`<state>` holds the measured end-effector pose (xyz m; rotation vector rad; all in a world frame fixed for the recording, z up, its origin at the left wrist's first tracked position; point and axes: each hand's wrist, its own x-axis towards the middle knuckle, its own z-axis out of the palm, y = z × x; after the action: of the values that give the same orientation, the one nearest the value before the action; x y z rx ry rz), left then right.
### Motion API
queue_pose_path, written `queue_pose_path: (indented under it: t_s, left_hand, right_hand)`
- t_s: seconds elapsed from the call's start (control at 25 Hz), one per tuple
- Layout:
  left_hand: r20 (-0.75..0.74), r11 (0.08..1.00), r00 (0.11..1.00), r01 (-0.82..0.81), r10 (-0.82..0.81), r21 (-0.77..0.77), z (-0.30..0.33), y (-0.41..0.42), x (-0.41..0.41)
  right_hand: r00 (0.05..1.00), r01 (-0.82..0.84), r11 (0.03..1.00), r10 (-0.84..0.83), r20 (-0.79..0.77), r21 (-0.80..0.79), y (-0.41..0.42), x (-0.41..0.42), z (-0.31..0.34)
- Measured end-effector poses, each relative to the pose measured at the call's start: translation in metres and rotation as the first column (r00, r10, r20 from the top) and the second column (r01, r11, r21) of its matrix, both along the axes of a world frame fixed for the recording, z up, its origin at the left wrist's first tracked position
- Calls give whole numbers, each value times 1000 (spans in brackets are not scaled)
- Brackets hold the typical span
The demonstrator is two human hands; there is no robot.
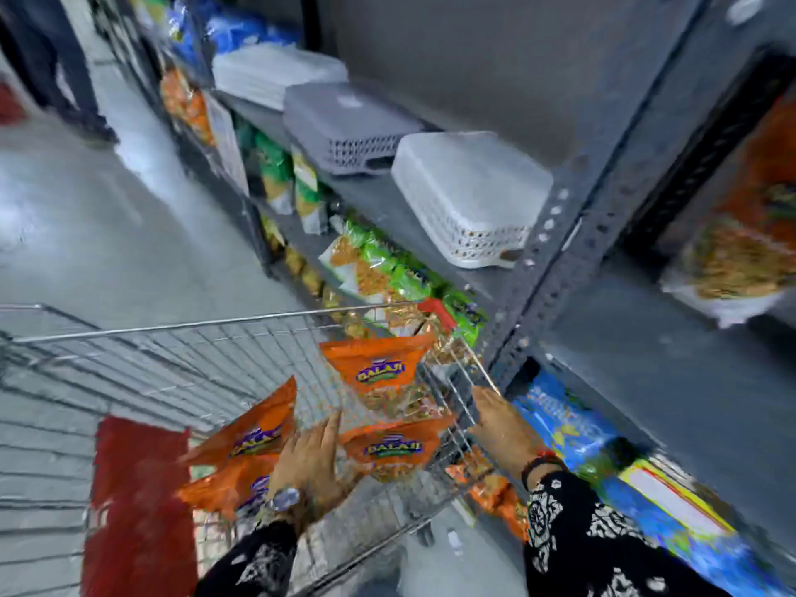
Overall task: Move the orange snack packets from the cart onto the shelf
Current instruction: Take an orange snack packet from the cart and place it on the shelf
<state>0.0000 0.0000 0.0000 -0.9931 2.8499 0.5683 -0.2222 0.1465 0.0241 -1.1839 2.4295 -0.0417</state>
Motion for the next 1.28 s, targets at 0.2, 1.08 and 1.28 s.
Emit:
queue_pose_path:
  t_s: [0.2, 1.08, 1.28]
  left_hand:
    - [-30, 934, 977, -194, 213, 301, -56, -23, -22]
    - [89, 592, 862, -413, 498, 692, -158, -42, -106]
    - [-4, 647, 844, -408, 536, 645, -132, -37, -100]
  right_hand:
    - [946, -81, 943, -29, 322, 322, -28, -2, -68]
    - [690, 293, 951, -280, 667, 95, -89, -20, -178]
    - [762, 234, 972, -196, 617, 19, -84, -21, -148]
